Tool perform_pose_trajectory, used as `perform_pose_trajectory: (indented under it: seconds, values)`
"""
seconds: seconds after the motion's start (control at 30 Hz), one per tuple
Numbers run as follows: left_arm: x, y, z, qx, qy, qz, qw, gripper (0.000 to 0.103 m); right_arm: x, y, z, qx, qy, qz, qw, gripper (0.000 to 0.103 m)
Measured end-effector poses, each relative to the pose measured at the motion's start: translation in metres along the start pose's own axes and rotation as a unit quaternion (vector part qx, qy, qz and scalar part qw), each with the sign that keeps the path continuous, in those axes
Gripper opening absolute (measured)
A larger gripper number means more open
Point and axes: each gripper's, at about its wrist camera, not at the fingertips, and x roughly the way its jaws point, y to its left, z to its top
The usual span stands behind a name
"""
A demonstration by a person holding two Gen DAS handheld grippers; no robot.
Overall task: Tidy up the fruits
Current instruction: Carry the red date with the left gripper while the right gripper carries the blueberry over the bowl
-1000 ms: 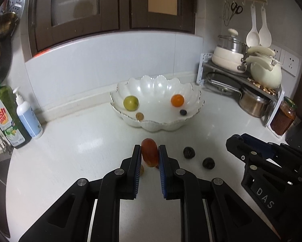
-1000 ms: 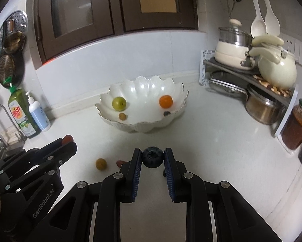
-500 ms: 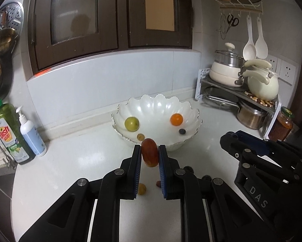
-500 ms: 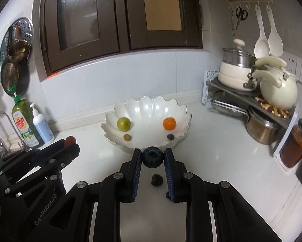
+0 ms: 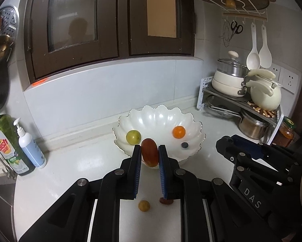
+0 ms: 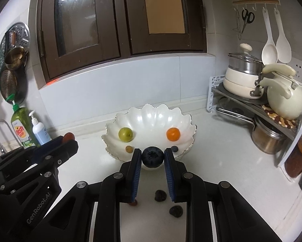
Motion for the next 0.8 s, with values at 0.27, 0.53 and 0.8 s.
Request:
perform_pose_trajectory:
  seconds: [0.27, 0.53, 0.8]
  values:
    - [0.013, 0.001, 0.016, 0.0, 0.009, -0.006, 0.9999, 0.018, 0.016, -0.001, 0.015, -0.004, 0.007, 0.001, 1.0, 0.024]
    - [0.029, 0.001, 0.036, 0.007, 0.012, -0.006, 0.9999, 0.018, 0.04, -0.005, 0.031, -0.003, 0.025, 0.008, 1.0, 0.024]
    - [0.056, 0.003, 0.051, 0.009, 0.033, -0.01, 0.9994, 0.018, 0.061, -0.009, 0.046, -0.01, 0.035, 0.003, 0.999, 0.024]
